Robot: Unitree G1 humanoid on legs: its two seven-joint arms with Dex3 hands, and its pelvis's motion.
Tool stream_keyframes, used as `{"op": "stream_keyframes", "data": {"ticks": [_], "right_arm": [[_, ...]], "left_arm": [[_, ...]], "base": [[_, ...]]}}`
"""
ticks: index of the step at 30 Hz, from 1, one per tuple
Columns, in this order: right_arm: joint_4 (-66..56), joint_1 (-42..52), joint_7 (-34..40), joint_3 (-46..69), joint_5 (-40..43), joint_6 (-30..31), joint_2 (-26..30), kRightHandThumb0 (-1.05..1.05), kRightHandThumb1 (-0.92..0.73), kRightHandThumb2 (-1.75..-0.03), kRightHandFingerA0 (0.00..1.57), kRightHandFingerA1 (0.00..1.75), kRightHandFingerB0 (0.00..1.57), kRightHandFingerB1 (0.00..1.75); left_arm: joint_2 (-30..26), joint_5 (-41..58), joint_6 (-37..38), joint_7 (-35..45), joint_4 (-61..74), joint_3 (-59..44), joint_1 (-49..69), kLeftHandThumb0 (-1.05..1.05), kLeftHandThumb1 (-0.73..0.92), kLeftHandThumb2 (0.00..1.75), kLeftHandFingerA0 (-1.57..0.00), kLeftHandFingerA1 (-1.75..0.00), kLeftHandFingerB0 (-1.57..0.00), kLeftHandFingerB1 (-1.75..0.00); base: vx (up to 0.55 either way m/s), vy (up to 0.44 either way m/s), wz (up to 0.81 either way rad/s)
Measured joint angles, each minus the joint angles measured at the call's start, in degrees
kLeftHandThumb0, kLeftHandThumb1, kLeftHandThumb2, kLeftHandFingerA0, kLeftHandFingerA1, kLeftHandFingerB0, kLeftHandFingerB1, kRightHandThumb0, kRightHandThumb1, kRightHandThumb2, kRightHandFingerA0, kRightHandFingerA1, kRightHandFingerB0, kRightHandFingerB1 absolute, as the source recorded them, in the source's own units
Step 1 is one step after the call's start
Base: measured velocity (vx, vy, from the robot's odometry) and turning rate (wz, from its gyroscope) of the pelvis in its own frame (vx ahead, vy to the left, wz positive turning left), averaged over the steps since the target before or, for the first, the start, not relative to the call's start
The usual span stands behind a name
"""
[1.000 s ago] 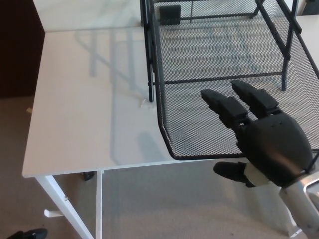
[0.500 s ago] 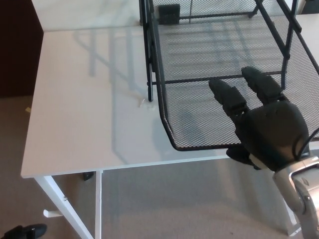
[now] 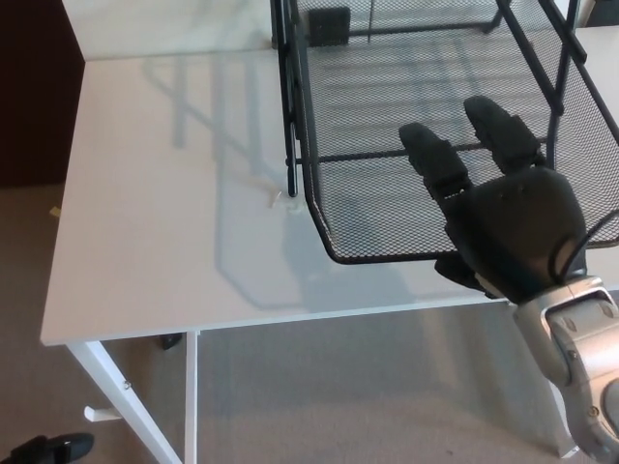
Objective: The robot walk towards a table in front and then pushes a layer of a file tray back to its original position using its right hand
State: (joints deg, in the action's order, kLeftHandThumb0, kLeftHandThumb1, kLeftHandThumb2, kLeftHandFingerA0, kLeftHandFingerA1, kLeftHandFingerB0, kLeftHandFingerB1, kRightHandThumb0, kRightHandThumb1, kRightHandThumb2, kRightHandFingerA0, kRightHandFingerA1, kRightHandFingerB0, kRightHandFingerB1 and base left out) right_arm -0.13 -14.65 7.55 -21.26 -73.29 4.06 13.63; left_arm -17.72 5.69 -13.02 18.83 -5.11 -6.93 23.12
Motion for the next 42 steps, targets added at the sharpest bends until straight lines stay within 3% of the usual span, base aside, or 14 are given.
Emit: {"op": "stream_keyframes", "data": {"ticks": [1,19,20,21,22,31,33,34,36,37,39,42], "right_arm": [[0.42,-0.25,0.03,-0.15,0.01,0.14,-0.08,-0.62,-0.39,-0.77,0.02,0.16,0.02,0.28],[14.80,-10.49,0.40,-2.54,0.92,5.12,-2.04,-0.58,-0.39,-0.75,0.00,0.13,0.00,0.24],[15.17,-11.16,0.40,-2.65,1.05,5.30,-2.12,-0.56,-0.50,-0.55,0.00,0.11,0.00,0.21],[15.48,-11.84,0.40,-2.81,1.18,5.53,-2.24,-0.53,-0.45,-0.63,0.00,0.04,0.00,0.17],[15.71,-12.49,0.39,-3.00,1.29,5.72,-2.37,-0.63,-0.40,-0.74,0.00,0.04,0.00,0.12],[16.26,-16.42,-0.10,-6.10,1.39,8.13,-4.48,-0.59,-0.35,-0.68,0.00,0.00,0.00,0.04],[16.53,-17.32,-0.24,-7.03,1.35,8.82,-4.99,-0.62,-0.38,-0.70,0.00,0.00,0.00,0.04],[16.92,-17.77,-0.26,-7.44,1.33,9.14,-5.21,-0.51,-0.51,-0.56,0.00,0.05,0.00,0.07],[17.95,-18.57,-0.25,-8.06,1.30,9.66,-5.50,-0.52,-0.51,-0.56,0.00,0.04,0.00,0.06],[18.58,-19.12,-0.27,-8.40,1.27,9.95,-5.61,-0.59,-0.38,-0.74,0.00,0.08,0.00,0.10],[19.98,-20.23,-0.26,-8.91,1.25,10.43,-5.84,-0.52,-0.46,-0.67,0.00,0.07,0.00,0.06],[21.87,-21.84,-0.32,-9.63,1.29,11.11,-6.14,-0.58,-0.37,-0.73,0.00,0.09,0.00,0.11]], "left_arm": [[0.00,0.00,-0.11,0.00,0.05,0.00,0.02,-0.01,0.43,0.86,-0.25,-0.53,-0.22,-0.51],[-0.17,-0.03,-0.22,0.13,0.75,0.84,0.23,-0.01,0.42,0.85,-0.26,-0.54,-0.22,-0.50],[-0.19,-0.03,-0.22,0.14,0.74,0.84,0.19,-0.01,0.42,0.85,-0.26,-0.53,-0.23,-0.50],[-0.20,-0.04,-0.22,0.14,0.75,0.84,0.17,-0.01,0.42,0.85,-0.26,-0.54,-0.23,-0.50],[-0.21,-0.04,-0.22,0.13,0.75,0.85,0.15,-0.01,0.42,0.85,-0.26,-0.53,-0.22,-0.50],[-0.31,-0.04,-0.26,0.13,1.79,0.94,0.18,-0.01,0.42,0.85,-0.26,-0.53,-0.22,-0.50],[-0.38,-0.05,-0.25,0.13,1.86,1.00,0.19,-0.02,0.42,0.85,-0.26,-0.53,-0.21,-0.50],[-0.46,-0.06,-0.25,0.14,1.88,1.06,0.17,-0.02,0.42,0.85,-0.26,-0.53,-0.21,-0.50],[-0.62,-0.08,-0.25,0.14,1.91,1.22,0.14,-0.04,0.41,0.84,-0.27,-0.53,-0.21,-0.50],[-0.74,-0.16,-0.25,0.14,1.92,1.33,0.11,-0.04,0.41,0.84,-0.27,-0.53,-0.22,-0.50],[-0.96,-0.32,-0.25,0.13,1.95,1.51,-0.03,-0.04,0.40,0.84,-0.28,-0.54,-0.22,-0.50],[-1.34,-0.65,-0.25,0.10,2.28,1.71,-0.18,-0.04,0.40,0.84,-0.29,-0.54,-0.23,-0.50]], "base": [[0.00,0.000,0.00],[0.00,0.000,0.00],[0.00,0.000,0.00],[0.00,0.000,0.00],[0.00,0.000,0.00],[0.00,0.000,0.00],[0.00,0.000,0.00],[0.00,0.000,0.00],[0.00,0.000,0.00],[0.00,0.000,0.00],[0.00,0.000,0.00],[0.00,0.000,0.00]]}}
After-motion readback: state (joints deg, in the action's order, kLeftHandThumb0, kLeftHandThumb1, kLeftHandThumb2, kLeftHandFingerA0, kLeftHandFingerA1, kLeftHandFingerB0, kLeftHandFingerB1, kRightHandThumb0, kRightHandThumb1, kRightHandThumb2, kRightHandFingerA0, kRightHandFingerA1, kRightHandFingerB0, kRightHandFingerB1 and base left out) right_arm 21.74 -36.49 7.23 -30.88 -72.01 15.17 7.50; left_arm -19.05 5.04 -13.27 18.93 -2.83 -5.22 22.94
